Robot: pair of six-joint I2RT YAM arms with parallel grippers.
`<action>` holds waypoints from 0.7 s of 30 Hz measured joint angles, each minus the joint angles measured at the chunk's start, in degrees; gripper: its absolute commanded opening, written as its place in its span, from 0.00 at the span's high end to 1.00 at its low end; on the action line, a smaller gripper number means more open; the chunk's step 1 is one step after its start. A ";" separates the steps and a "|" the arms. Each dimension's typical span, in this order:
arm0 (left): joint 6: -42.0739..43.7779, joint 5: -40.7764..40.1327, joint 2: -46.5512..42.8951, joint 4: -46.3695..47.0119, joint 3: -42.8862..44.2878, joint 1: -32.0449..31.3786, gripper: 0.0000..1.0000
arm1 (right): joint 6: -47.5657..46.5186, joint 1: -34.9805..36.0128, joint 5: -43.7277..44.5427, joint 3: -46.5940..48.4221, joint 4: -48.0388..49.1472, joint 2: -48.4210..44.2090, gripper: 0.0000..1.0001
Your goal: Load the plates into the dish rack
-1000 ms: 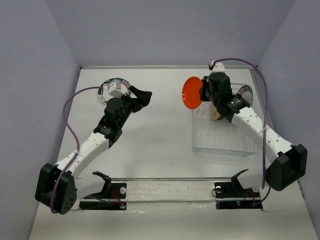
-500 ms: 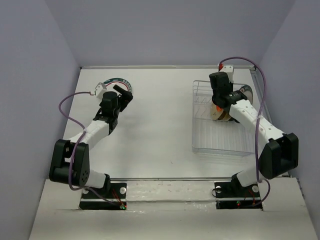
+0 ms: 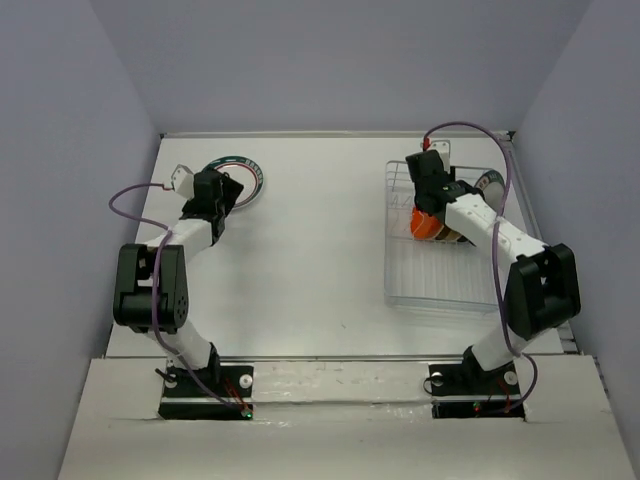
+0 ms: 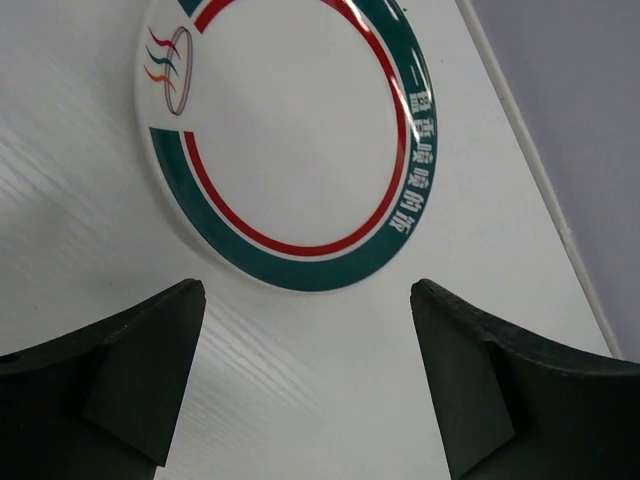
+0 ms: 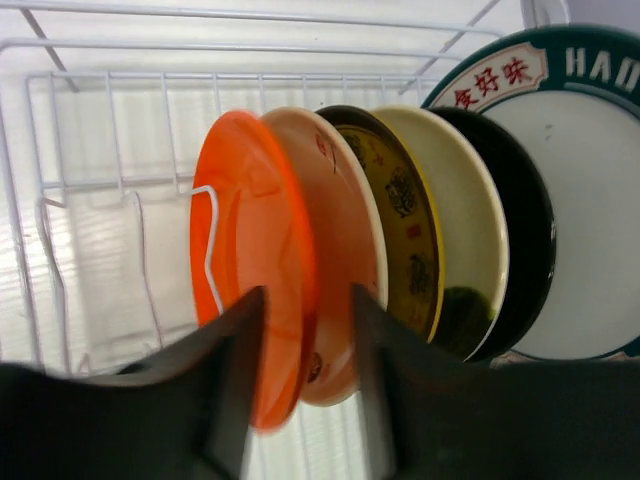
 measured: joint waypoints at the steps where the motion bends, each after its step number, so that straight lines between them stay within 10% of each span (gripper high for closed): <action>1: 0.04 0.02 1.14 -0.11 0.66 0.83 0.08 | 0.42 -0.02 -0.15 -0.04 -0.04 0.04 0.26; 14: 0.87 2.19 16.83 -1.22 10.38 9.77 0.34 | 1.36 -0.04 -11.26 -1.25 2.12 -20.22 0.16; 21: -0.90 5.73 21.88 2.69 12.90 9.99 0.94 | 4.31 0.35 -23.21 -4.63 5.68 -26.12 0.16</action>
